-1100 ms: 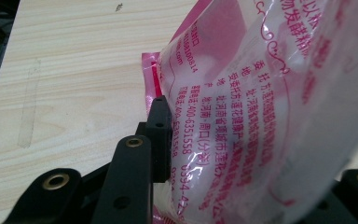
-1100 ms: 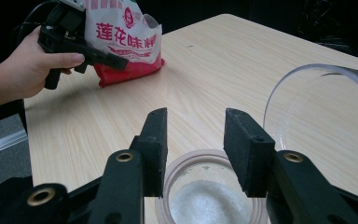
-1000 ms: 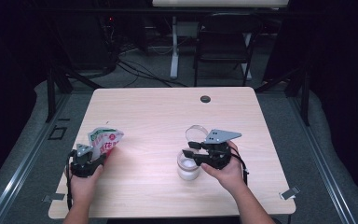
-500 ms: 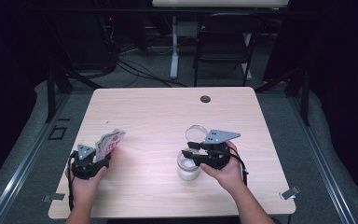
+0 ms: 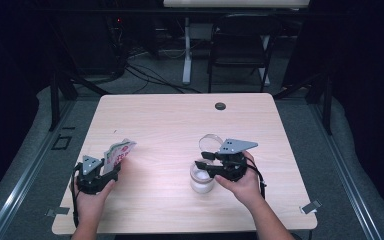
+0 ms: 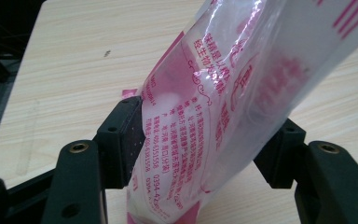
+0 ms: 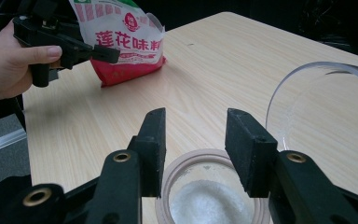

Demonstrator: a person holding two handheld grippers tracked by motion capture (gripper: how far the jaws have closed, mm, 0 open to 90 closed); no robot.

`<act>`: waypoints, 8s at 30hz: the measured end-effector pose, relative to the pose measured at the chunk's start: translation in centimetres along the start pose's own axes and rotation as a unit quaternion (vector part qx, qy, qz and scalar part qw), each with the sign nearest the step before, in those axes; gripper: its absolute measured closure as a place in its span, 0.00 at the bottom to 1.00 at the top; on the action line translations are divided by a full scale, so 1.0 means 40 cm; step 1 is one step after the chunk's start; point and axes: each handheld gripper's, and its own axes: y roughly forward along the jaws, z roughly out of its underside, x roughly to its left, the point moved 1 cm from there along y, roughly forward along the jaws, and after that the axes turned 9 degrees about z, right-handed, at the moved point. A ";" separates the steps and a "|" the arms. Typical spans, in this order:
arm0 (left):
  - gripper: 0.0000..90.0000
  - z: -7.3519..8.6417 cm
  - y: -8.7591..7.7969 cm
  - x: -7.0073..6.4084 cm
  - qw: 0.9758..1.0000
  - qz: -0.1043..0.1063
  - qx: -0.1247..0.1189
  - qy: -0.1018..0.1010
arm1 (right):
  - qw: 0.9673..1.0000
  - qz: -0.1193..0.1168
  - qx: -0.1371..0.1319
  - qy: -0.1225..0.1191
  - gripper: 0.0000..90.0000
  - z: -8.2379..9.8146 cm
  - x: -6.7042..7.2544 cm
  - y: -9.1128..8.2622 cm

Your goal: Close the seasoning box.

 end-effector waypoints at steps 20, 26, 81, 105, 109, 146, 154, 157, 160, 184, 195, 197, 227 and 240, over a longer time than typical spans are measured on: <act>0.44 -0.020 -0.034 -0.037 0.999 0.044 -0.008 0.007 | 1.000 0.001 -0.003 0.001 0.64 0.000 -0.004 -0.004; 0.44 -0.031 -0.034 -0.064 0.999 0.043 -0.002 0.030 | 1.000 0.002 -0.003 0.002 0.64 0.000 -0.005 -0.005; 0.52 -0.096 0.042 -0.292 0.985 0.137 0.008 0.109 | 1.000 0.023 0.001 0.017 0.89 -0.015 -0.046 -0.064; 0.56 -0.114 0.032 -0.277 0.986 0.139 0.003 0.091 | 0.995 0.078 -0.004 0.061 1.00 -0.002 -0.151 -0.132; 0.54 -0.114 0.032 -0.276 0.986 0.136 0.005 0.091 | 0.993 0.092 -0.001 0.067 1.00 0.006 -0.168 -0.134; 0.51 -0.096 0.030 -0.255 0.988 0.125 0.009 0.089 | 0.990 0.102 0.022 0.097 1.00 0.052 -0.208 -0.044; 0.51 -0.088 0.032 -0.258 0.987 0.130 0.012 0.088 | 0.991 0.099 0.029 0.087 1.00 0.050 -0.193 -0.024; 0.51 -0.088 0.035 -0.261 0.987 0.136 0.010 0.084 | 0.991 0.098 0.027 0.086 1.00 0.048 -0.189 -0.023; 0.53 -0.090 0.039 -0.266 0.986 0.141 0.010 0.086 | 0.991 0.096 0.027 0.087 1.00 0.047 -0.187 -0.022; 0.71 -0.118 0.076 -0.332 0.980 0.160 0.033 0.116 | 0.992 0.095 0.025 0.081 1.00 0.043 -0.173 -0.023; 0.77 -0.144 0.093 -0.371 0.974 0.178 0.033 0.136 | 0.993 0.093 0.026 0.075 1.00 0.042 -0.168 -0.026; 0.80 -0.149 0.094 -0.377 0.973 0.183 0.032 0.138 | 0.993 0.093 0.026 0.075 0.99 0.041 -0.166 -0.027; 1.00 -0.258 0.136 -0.471 0.958 0.244 0.031 0.147 | 0.995 0.079 0.020 0.064 0.98 0.038 -0.143 -0.032; 1.00 -0.262 0.131 -0.480 0.957 0.244 0.031 0.155 | 0.996 0.072 0.021 0.054 0.98 0.036 -0.130 -0.027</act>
